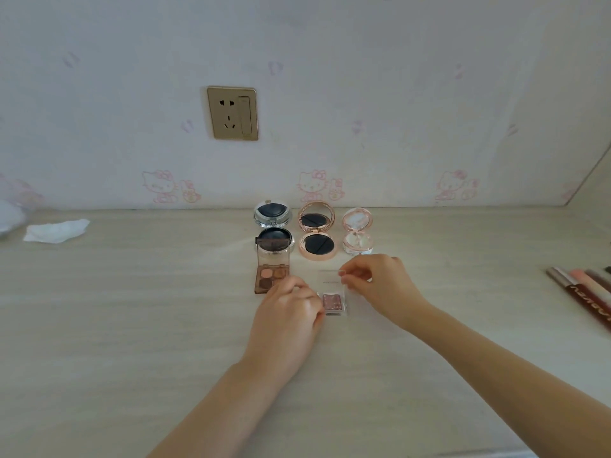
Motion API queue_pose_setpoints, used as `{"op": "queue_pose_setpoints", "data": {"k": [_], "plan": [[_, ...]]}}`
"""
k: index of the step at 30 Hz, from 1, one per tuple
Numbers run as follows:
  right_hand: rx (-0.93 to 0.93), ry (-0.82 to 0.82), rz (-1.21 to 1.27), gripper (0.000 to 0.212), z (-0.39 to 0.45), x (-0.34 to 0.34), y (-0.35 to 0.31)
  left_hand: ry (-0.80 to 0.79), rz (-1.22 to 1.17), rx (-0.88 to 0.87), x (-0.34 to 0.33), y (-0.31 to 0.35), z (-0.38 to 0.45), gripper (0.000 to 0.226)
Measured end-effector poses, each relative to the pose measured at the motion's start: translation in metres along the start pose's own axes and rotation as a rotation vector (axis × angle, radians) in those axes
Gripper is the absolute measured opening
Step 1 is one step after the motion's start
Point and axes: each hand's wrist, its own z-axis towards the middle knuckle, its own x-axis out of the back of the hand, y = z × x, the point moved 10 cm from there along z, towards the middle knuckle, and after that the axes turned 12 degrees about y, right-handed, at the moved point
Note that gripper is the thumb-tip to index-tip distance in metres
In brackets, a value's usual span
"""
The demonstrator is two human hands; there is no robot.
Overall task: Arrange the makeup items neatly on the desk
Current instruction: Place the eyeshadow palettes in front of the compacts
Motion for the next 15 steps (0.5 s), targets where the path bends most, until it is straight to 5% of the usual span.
{"op": "queue_pose_setpoints", "data": {"k": [15], "plan": [[-0.024,0.033,0.05,0.008,0.04,-0.02,-0.004,0.007,0.059,-0.008,-0.01,-0.03,0.024,0.007]]}}
